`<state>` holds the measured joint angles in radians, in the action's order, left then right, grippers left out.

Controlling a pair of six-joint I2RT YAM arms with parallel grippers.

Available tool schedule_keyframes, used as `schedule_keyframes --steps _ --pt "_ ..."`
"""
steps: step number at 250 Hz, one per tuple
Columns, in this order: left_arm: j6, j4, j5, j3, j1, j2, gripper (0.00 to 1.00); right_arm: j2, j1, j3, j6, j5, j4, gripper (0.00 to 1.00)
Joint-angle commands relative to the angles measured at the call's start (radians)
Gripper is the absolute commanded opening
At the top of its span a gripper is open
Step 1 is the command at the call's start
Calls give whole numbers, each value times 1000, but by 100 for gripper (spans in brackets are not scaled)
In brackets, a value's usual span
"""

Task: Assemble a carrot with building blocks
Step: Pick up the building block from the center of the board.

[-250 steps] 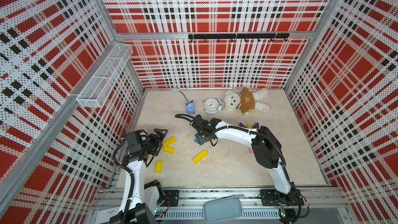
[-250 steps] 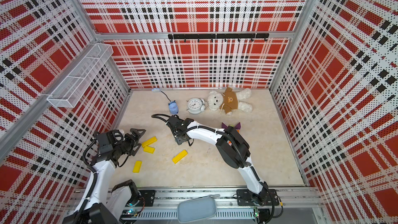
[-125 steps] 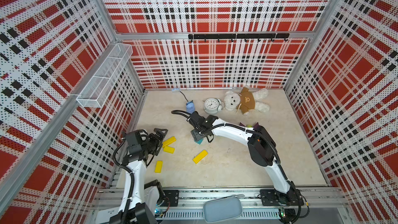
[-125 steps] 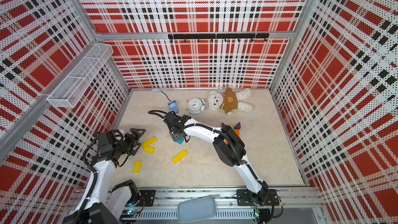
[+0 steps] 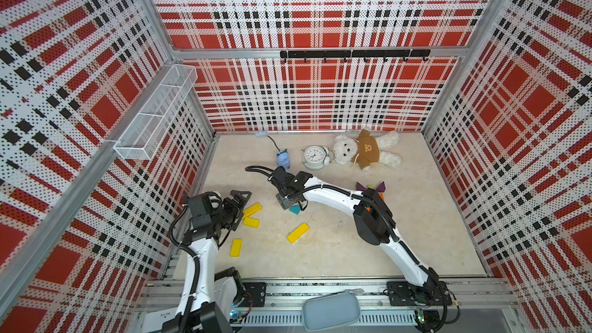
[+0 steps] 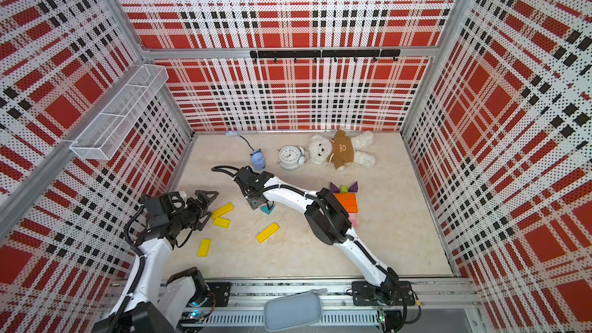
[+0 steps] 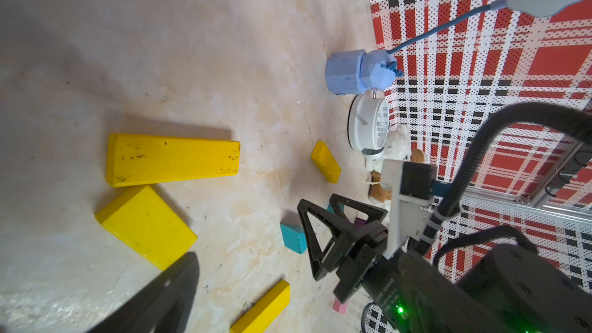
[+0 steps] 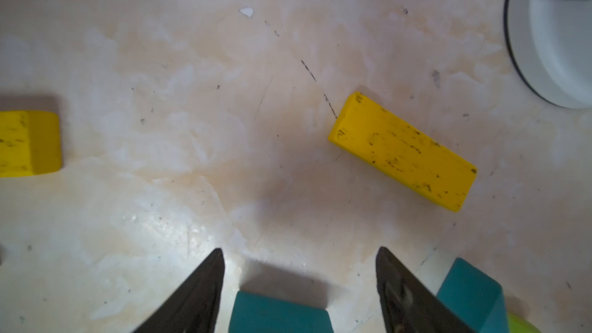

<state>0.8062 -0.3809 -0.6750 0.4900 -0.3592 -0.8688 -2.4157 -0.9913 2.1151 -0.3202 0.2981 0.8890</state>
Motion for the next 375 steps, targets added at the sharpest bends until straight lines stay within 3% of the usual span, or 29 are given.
schedule_keyframes --steps 1,95,252,325,375 --pt "1 25 -12 -12 11 0 100 -17 2 35 17 5 20 76" --pt "4 29 -11 -15 17 2 99 -6 2 -13 -9 -13 25 71" --pt "5 29 2 -18 35 5 100 60 2 -111 -17 -48 5 75" --pt "5 31 -5 -17 36 -5 99 132 1 -150 7 -202 -40 78" --pt "5 30 -7 -17 37 -5 99 157 -3 -174 11 -226 -20 79"
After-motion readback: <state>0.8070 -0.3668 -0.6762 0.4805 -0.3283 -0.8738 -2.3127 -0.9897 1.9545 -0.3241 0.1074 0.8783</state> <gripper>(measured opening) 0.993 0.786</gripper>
